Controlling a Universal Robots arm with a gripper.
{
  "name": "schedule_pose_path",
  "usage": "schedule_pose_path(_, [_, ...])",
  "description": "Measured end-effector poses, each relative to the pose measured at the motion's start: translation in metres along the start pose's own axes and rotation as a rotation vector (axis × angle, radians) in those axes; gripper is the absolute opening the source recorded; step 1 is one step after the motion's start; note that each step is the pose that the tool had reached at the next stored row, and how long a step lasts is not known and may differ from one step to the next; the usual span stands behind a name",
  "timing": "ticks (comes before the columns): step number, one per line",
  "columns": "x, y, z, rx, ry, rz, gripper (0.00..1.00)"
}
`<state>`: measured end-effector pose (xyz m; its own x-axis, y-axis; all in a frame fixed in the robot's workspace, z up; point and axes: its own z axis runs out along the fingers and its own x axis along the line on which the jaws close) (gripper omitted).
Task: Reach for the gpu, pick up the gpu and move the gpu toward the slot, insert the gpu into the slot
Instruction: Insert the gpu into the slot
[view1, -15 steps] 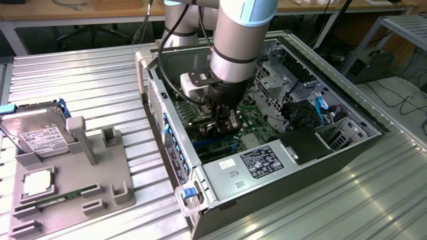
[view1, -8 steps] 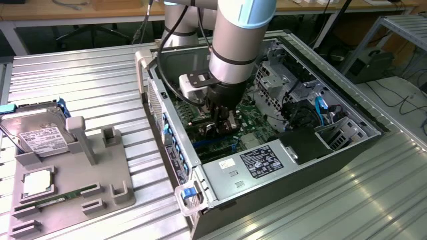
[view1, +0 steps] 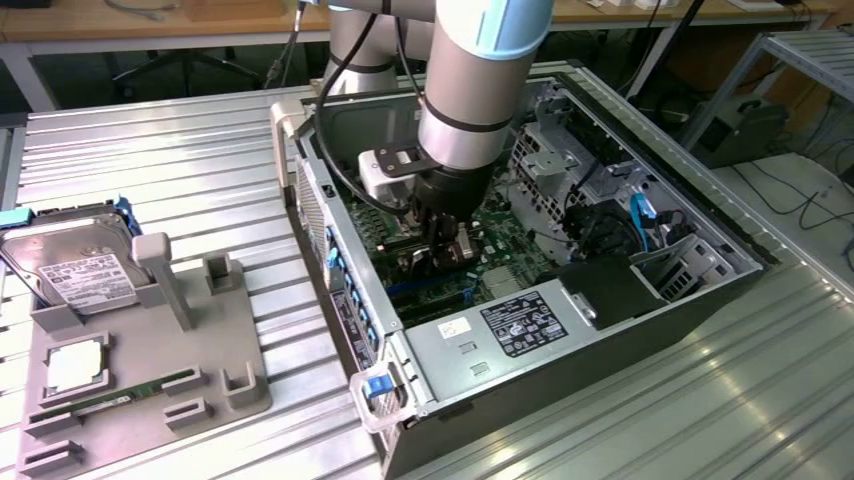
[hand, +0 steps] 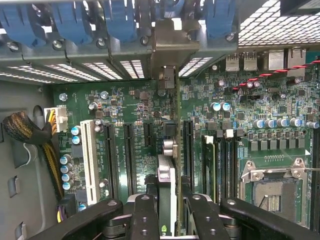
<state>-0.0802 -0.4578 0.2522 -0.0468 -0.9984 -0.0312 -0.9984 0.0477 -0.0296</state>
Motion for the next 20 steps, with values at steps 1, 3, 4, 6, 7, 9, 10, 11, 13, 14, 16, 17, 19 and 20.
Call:
schedule_pose_path(1, [-0.0001,0.0000,0.0000,0.0001,-0.0001,0.000,0.27])
schedule_pose_path(3, [-0.0012,0.0001,0.0000,0.0001,-0.0002,-0.002,0.27])
schedule_pose_path(4, [-0.0012,0.0001,0.0000,0.0001,-0.0002,-0.003,0.27])
schedule_pose_path(6, [-0.0012,0.0001,0.0000,0.0001,-0.0003,-0.003,0.27])
schedule_pose_path(7, [-0.0012,0.0001,-0.0001,0.0001,-0.0002,-0.003,0.27])
schedule_pose_path(9, [-0.0011,0.0001,0.0009,-0.0002,0.0004,-0.003,0.27])
schedule_pose_path(10, [-0.0011,0.0002,0.0015,-0.0007,0.0007,-0.003,0.27])
schedule_pose_path(11, [-0.0010,0.0002,0.0020,-0.0009,0.0007,-0.003,0.27])
schedule_pose_path(13, [-0.0010,0.0002,0.0028,-0.0008,0.0003,-0.003,0.27])
schedule_pose_path(14, [-0.0011,0.0001,0.0032,-0.0004,-0.0006,-0.003,0.27])
schedule_pose_path(16, [-0.0011,0.0001,0.0032,-0.0006,-0.0003,-0.003,0.27])
schedule_pose_path(17, [-0.0011,0.0001,0.0032,-0.0007,-0.0002,-0.003,0.27])
schedule_pose_path(19, [-0.0011,0.0001,0.0031,-0.0007,-0.0001,-0.003,0.27])
schedule_pose_path(20, [-0.0011,0.0001,0.0031,-0.0006,-0.0002,-0.003,0.27])
